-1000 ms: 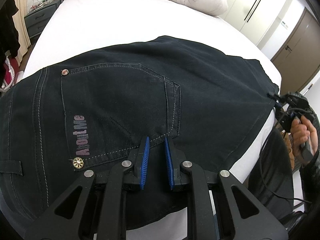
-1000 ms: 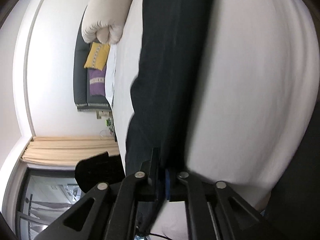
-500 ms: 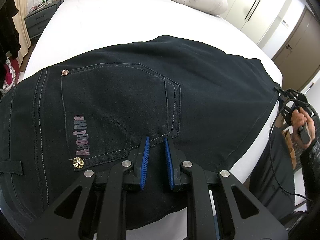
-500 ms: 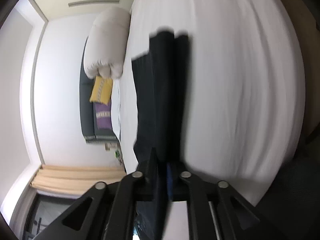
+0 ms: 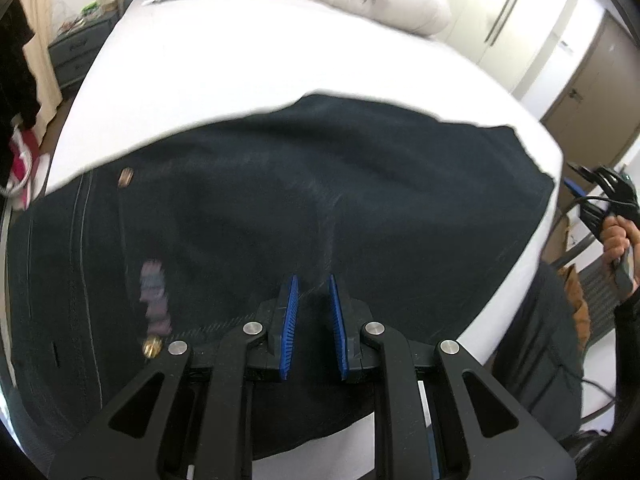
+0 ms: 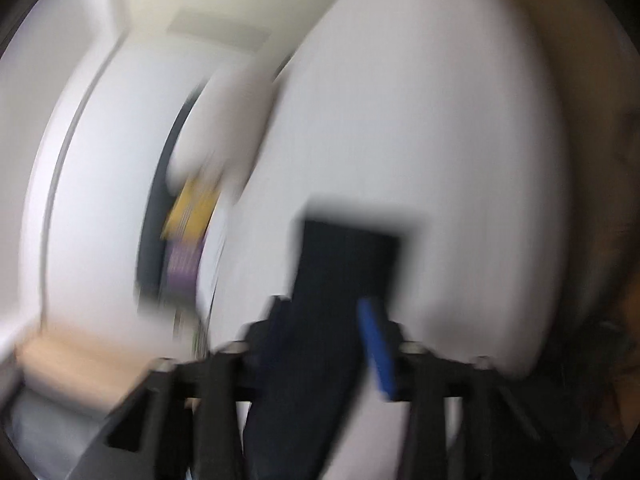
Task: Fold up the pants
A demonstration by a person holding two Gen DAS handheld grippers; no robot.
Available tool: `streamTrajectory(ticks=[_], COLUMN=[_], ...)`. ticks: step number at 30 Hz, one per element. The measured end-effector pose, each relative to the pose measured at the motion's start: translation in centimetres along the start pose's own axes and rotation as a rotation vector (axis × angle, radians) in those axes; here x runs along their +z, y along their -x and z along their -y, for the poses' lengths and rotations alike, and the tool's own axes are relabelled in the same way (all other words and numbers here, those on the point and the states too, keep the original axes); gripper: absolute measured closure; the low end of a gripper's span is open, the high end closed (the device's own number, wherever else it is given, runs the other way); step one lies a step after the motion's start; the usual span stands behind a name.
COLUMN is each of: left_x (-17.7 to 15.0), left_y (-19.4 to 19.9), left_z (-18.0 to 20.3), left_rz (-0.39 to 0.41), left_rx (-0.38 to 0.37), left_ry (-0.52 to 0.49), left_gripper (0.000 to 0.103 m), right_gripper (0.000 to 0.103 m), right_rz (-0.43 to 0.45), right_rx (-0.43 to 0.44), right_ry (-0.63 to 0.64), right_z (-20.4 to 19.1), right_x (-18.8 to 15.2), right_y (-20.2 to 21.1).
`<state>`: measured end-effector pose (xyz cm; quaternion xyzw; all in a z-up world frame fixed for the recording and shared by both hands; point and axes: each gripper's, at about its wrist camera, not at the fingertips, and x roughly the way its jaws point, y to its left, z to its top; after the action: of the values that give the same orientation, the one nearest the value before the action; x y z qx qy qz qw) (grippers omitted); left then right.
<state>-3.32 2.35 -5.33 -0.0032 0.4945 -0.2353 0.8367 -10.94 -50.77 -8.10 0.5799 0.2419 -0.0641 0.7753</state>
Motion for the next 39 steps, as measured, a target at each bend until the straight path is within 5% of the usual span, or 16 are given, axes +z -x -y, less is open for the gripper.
streamTrajectory(ticks=[4, 7, 9, 11, 13, 19, 23, 25, 28, 30, 34, 36, 39], left_x=[3.0, 5.0, 5.7, 5.7, 5.3, 4.9, 4.2, 4.4, 5.8, 7.2, 8.9, 8.5, 7.3], left_y=[-1.1, -3.2, -4.9, -6.3, -6.6, -6.7, -6.0, -5.2, -3.9, -4.4, -8.9, -10.4, -9.6], left_z=[1.5, 1.5, 0.7, -0.7, -2.3, -3.3, -4.0, -4.0, -2.7, -0.2, 5.0, 4.6, 0.6], left_rz=[0.006, -0.003, -0.041, -0.066, -0.059, -0.037, -0.025, -0.022, 0.031, 0.036, -0.041, -0.071, -0.043], left_rx=[-0.019, -0.019, 0.007, 0.016, -0.041, -0.067, -0.093, -0.065, -0.097, -0.132, -0.217, -0.196, -0.214], left_ry=[-0.035, -0.05, -0.032, 0.012, 0.076, 0.097, 0.13, 0.141, 0.142, 0.089, -0.058, -0.055, 0.008], left_gripper=[0.087, 0.087, 0.087, 0.087, 0.087, 0.088, 0.088, 0.087, 0.087, 0.087, 0.087, 0.087, 0.087], right_gripper=[0.09, 0.091, 0.091, 0.103, 0.103, 0.103, 0.103, 0.097, 0.097, 0.097, 0.097, 0.098, 0.103], right_rz=[-0.445, -0.645, -0.667, -0.609, -0.532, -0.219, 0.086, 0.127, -0.004, -0.213, -0.561, -0.618, -0.537], right_rx=[0.141, 0.119, 0.054, 0.016, 0.065, -0.066, -0.249, -0.209, -0.092, 0.069, 0.163, 0.094, 0.108], right_ry=[0.141, 0.12, 0.065, -0.014, -0.108, -0.117, -0.134, -0.16, -0.021, 0.012, 0.019, 0.013, -0.023], right_z=[-7.9, -8.7, -7.1, -4.6, -2.7, 0.9, 2.1, 1.4, -3.0, -5.5, -6.9, -6.1, -4.7], right_x=[-9.1, -13.6, -14.1, -12.0, -8.9, 1.7, 7.9, 8.3, 4.7, -1.4, -11.9, -14.0, -10.6], right_y=[-12.4, -20.0, -23.4, -25.6, -25.6, -21.7, -15.9, -13.4, -13.0, -15.0, -20.3, -23.0, -23.3])
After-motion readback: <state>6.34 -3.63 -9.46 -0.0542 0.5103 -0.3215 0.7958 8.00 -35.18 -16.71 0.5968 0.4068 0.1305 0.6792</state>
